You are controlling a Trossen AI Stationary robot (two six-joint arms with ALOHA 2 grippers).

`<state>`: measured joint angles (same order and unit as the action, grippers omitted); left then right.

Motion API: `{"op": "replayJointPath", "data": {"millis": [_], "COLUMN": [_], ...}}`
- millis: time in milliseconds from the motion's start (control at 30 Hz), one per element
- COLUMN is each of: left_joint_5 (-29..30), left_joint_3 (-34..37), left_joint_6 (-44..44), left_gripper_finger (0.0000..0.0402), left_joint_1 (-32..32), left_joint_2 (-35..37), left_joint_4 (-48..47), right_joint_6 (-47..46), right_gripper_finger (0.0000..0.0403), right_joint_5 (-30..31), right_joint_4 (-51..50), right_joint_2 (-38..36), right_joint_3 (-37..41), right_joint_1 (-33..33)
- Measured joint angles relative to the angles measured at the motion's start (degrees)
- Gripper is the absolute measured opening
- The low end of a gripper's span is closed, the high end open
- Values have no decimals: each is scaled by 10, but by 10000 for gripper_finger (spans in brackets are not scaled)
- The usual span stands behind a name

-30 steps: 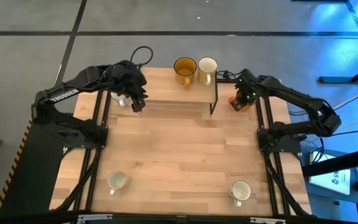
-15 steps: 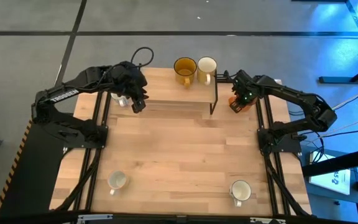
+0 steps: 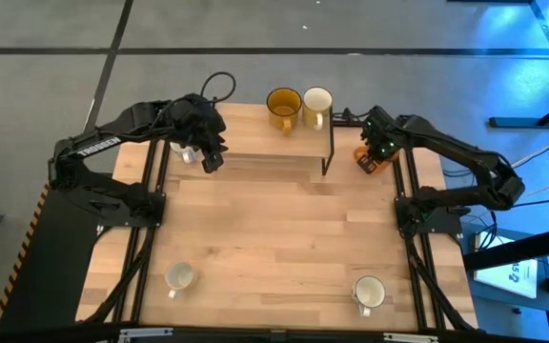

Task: Place coffee mugs
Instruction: Put the orange mug on the shelf

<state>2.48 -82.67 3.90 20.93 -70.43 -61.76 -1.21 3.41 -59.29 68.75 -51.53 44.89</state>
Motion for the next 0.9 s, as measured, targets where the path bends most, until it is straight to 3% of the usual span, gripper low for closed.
{"op": "replayJointPath", "data": {"millis": [233, 500, 733, 900], "left_joint_5": [0, -2, -6, -45], "left_joint_3": [0, 0, 0, 0], "left_joint_6": [-2, -24, -67, -114], "left_gripper_finger": [114, 115, 115, 115], "left_joint_1": [0, 0, 0, 0], "left_joint_2": [0, 0, 0, 0], "left_joint_4": [-2, -7, -7, -7], "right_joint_6": [-32, -114, -161, -102], "right_gripper_finger": [4, 2, 1, 1], "right_joint_5": [-18, -46, -55, -52], "right_joint_4": [-86, -114, -73, 57], "right_joint_2": [-57, -74, -44, 7], "right_joint_3": [-47, -81, -95, -95], "right_joint_1": [-97, -297, -472, -562]}}
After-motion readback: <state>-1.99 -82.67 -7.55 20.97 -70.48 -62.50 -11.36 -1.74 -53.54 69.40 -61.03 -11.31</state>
